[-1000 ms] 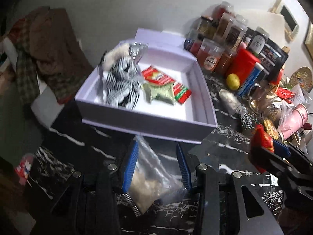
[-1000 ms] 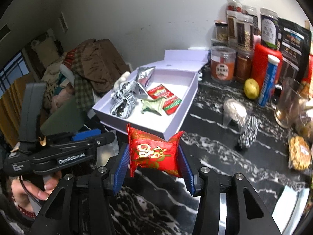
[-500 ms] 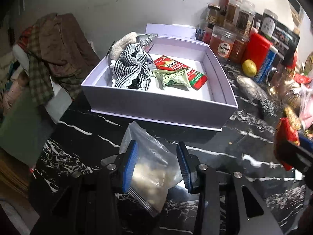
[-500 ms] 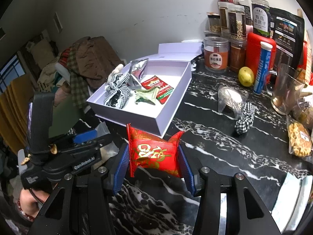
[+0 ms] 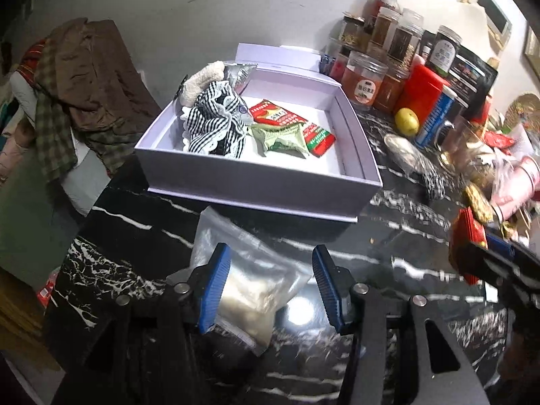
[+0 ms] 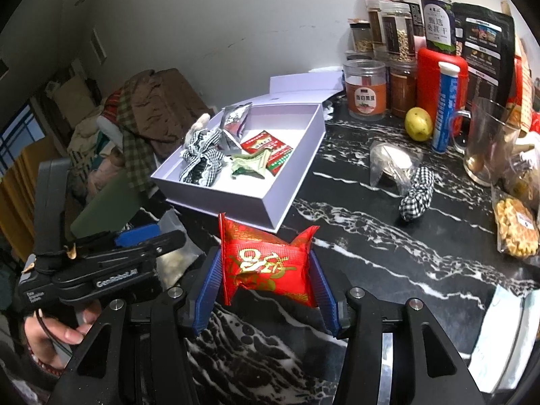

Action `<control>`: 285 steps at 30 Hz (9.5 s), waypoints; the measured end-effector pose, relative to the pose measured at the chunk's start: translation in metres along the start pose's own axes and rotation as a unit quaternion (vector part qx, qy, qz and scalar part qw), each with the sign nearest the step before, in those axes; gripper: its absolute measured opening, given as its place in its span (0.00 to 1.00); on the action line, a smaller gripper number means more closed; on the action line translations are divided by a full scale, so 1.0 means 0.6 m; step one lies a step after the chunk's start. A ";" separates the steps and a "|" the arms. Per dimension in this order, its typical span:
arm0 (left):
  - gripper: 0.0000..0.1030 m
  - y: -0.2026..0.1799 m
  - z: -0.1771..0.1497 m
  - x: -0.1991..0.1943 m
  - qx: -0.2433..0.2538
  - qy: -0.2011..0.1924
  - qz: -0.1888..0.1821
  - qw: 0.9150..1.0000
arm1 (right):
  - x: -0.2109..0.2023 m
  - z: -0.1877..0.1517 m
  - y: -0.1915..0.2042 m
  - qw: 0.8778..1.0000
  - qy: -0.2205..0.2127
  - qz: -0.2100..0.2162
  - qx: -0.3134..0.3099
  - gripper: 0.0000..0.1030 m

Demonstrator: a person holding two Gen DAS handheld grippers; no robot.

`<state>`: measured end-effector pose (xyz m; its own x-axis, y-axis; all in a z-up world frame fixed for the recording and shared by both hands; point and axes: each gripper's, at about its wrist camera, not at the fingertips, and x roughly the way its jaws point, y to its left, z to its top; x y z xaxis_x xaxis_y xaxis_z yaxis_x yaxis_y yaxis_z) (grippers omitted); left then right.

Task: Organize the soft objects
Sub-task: 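Carry the zip bag and red candy packet toward the white box, then move the zip bag with the left tool and red packet with the right tool over the box, then lower the zip bag and red packet into the box and open both tools, then move both tools from the box toward the bagged rope and gingham scrunchie, then grasp the bagged white rope with the left tool while the right tool grasps the gingham scrunchie, then lift the bagged rope and gingham scrunchie and carry them toward the white box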

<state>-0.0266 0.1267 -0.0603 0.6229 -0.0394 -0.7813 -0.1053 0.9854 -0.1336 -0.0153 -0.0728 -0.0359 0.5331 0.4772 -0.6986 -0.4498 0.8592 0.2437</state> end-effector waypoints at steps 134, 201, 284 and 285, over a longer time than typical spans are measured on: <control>0.76 -0.013 0.270 0.180 0.052 -0.040 0.005 0.998 | 0.216 0.252 -0.072 0.998 -0.015 0.013 -0.054 0.71; 0.76 -0.254 0.177 0.096 0.149 -0.058 -0.060 0.985 | 0.095 0.097 -0.261 0.988 0.024 -0.130 0.083 0.43; 0.49 -0.241 -0.039 0.044 0.164 0.040 -0.103 0.980 | -0.038 -0.108 -0.158 0.987 0.060 -0.134 0.069 0.21; 0.49 -0.234 -0.041 0.044 0.158 0.041 -0.099 0.982 | -0.038 -0.109 -0.156 0.987 0.056 -0.138 0.067 0.21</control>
<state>-0.0146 -0.0168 -0.0773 0.5410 -0.2356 -0.8073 0.2653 0.9588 -0.1020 -0.0321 -0.1758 -0.0868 0.5359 0.2057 -0.8189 -0.1966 0.9736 0.1159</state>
